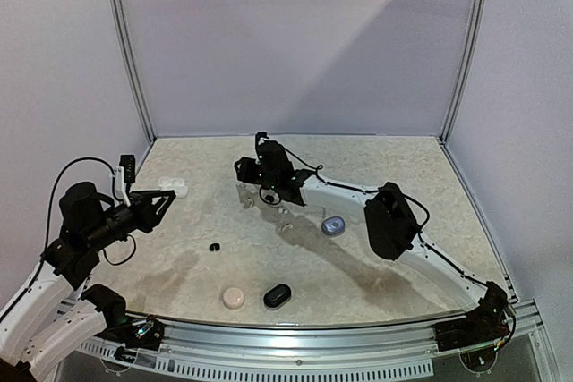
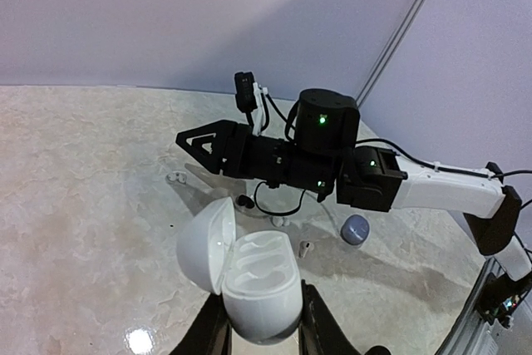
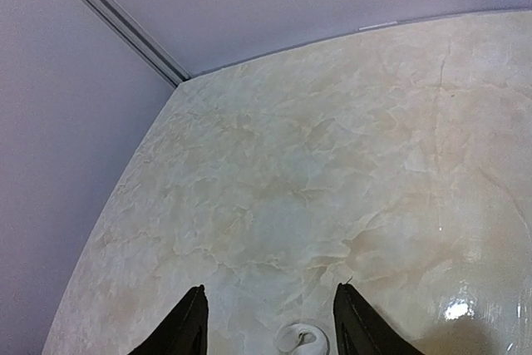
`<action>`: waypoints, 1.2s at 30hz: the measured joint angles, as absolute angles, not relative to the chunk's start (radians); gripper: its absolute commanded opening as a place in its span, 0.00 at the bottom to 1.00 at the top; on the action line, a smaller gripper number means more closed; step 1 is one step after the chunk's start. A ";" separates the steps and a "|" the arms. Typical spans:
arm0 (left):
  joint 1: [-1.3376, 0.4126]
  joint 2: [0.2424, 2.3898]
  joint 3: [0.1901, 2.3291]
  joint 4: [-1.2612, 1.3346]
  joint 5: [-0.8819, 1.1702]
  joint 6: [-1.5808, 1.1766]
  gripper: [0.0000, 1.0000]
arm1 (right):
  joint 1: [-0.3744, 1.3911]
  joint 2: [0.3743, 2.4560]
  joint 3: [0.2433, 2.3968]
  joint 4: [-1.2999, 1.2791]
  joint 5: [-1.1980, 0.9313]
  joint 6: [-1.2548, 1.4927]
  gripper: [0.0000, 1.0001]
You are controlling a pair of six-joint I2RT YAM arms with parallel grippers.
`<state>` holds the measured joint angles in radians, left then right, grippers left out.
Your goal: Insert the wireless bluetooth earbuds into the charging case
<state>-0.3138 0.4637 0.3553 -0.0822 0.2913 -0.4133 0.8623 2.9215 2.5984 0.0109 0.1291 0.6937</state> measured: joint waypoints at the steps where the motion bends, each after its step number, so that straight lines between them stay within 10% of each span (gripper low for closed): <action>1: -0.314 0.464 0.354 -0.079 0.290 -0.414 0.00 | 0.862 2.926 2.599 0.010 0.129 0.708 0.51; 36: -0.313 0.457 0.331 -0.041 0.279 -0.424 0.00 | 0.882 2.990 2.645 -0.029 0.044 0.776 0.19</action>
